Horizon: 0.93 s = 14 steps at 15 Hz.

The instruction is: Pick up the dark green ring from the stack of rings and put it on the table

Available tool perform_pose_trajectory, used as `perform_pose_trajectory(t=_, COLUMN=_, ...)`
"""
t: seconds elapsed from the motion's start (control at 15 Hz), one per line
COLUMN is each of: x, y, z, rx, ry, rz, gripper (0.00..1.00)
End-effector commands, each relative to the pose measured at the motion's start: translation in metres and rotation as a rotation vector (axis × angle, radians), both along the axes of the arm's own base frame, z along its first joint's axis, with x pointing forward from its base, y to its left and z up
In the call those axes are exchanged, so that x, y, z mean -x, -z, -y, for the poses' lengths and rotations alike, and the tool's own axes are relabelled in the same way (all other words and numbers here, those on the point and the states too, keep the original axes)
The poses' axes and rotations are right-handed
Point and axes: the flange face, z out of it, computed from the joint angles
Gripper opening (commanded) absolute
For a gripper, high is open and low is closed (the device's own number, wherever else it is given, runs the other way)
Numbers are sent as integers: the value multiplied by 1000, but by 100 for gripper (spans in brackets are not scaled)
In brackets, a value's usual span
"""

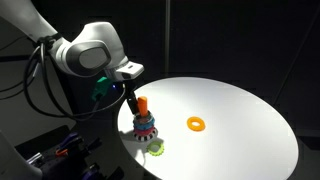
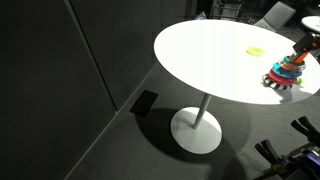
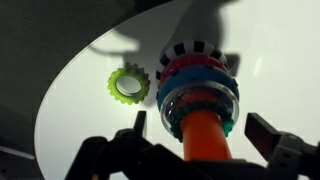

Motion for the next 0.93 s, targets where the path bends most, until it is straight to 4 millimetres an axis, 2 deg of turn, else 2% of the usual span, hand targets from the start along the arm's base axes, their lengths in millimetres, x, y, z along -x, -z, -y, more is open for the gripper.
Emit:
perform_pose_trajectory(t=0.0, x=-2, y=8, z=-2, rx=8, ry=-3, rz=12, gripper=100)
perform_pose_trajectory(t=0.47, x=-6, y=21, z=-7, rx=5, ry=-15, rz=27, gripper=100)
perform_pose_trajectory(t=0.87, x=-10, y=20, z=-6, rx=4, ry=-14, rz=64, gripper=100)
